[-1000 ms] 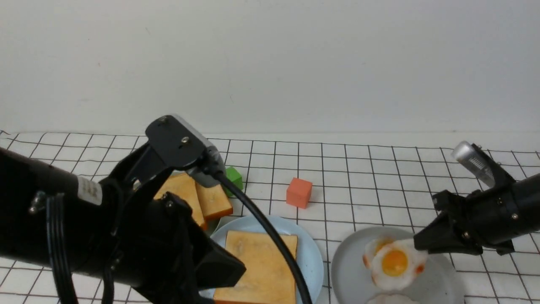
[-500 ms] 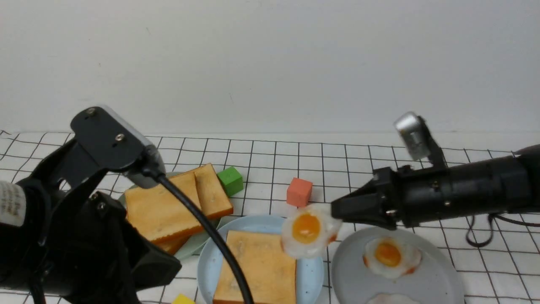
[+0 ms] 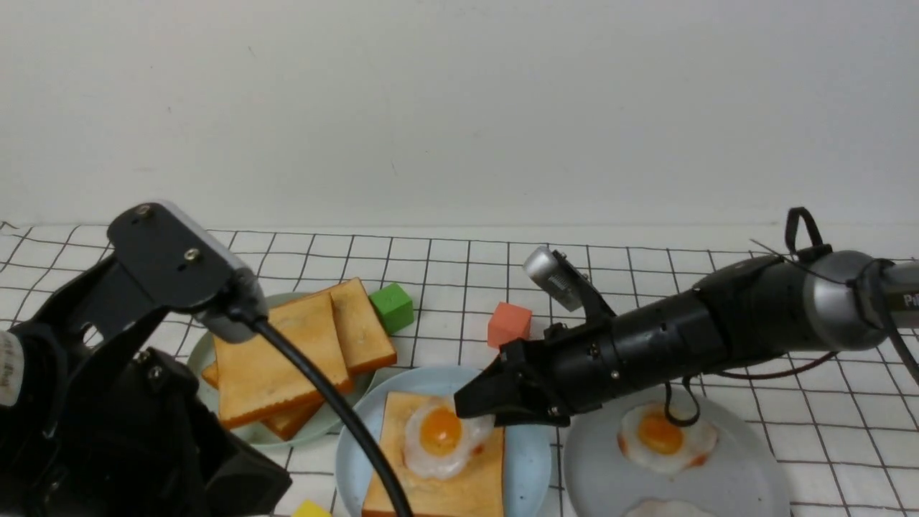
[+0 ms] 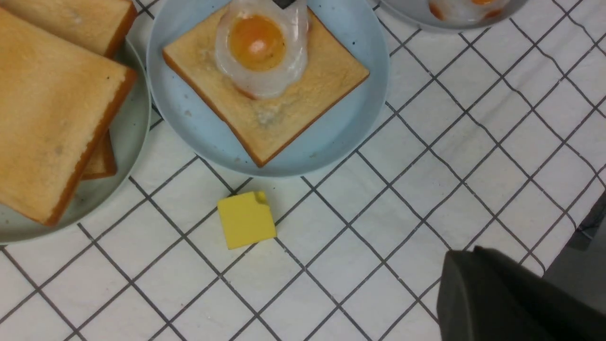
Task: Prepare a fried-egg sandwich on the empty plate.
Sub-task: Use the right arm to place the fried egg on the slice of bread in the middle, then use the left arm to grab a slice of bread
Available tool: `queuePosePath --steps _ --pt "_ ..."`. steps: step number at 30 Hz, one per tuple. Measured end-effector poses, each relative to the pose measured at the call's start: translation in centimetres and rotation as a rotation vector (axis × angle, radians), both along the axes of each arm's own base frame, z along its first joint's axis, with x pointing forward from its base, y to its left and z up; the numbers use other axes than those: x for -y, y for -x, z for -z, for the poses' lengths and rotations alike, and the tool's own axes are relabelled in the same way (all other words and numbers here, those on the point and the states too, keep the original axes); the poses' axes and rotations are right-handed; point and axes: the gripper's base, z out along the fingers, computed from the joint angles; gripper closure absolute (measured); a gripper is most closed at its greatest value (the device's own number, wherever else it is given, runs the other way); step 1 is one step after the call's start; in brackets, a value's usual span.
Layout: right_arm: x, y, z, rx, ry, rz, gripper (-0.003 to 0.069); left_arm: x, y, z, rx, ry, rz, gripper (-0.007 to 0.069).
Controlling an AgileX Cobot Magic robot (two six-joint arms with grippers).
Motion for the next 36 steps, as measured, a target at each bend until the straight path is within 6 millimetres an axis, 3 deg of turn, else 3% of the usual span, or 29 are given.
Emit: queuePosePath --steps 3,5,8,11,16,20,24,28,31,36 --pt "0.3 0.6 -0.6 0.031 0.042 -0.077 0.0166 0.0 0.0 0.0 -0.006 0.004 -0.009 0.0629" --pt "0.6 1.2 -2.3 0.073 0.086 -0.117 0.0101 0.0 0.0 0.0 -0.011 0.015 -0.028 0.0628" --pt "1.0 1.6 -4.5 0.099 0.115 -0.124 0.0080 0.1 -0.3 -0.2 -0.006 0.046 -0.064 0.0627" --pt "1.3 1.8 -6.5 0.103 0.155 -0.125 0.0078 0.2 -0.5 -0.4 -0.001 0.082 -0.101 0.0626" --pt "3.2 1.7 -10.9 0.124 0.421 -0.099 0.0109 0.8 -1.5 0.1 -0.058 0.136 -0.201 0.0622" --pt "3.8 2.0 -13.4 0.158 0.519 -0.043 0.0134 1.3 -2.3 0.9 -0.111 0.139 -0.253 0.0621" --pt "3.3 4.0 -16.5 0.225 0.537 -0.044 0.0187 2.2 -4.0 2.6 -0.174 0.121 -0.313 0.0620" --pt "2.9 5.9 -17.8 0.237 0.550 -0.104 0.0233 2.1 -5.3 3.8 -0.190 0.073 -0.354 0.0620" --pt "3.5 7.4 -18.1 0.240 0.577 -0.131 0.0277 0.0 -7.1 4.4 -0.198 0.056 -0.468 0.0618" --pt "4.6 9.6 -16.7 0.249 0.581 -0.130 0.0307 -7.0 -10.4 5.3 -0.256 0.151 -0.820 0.0617"
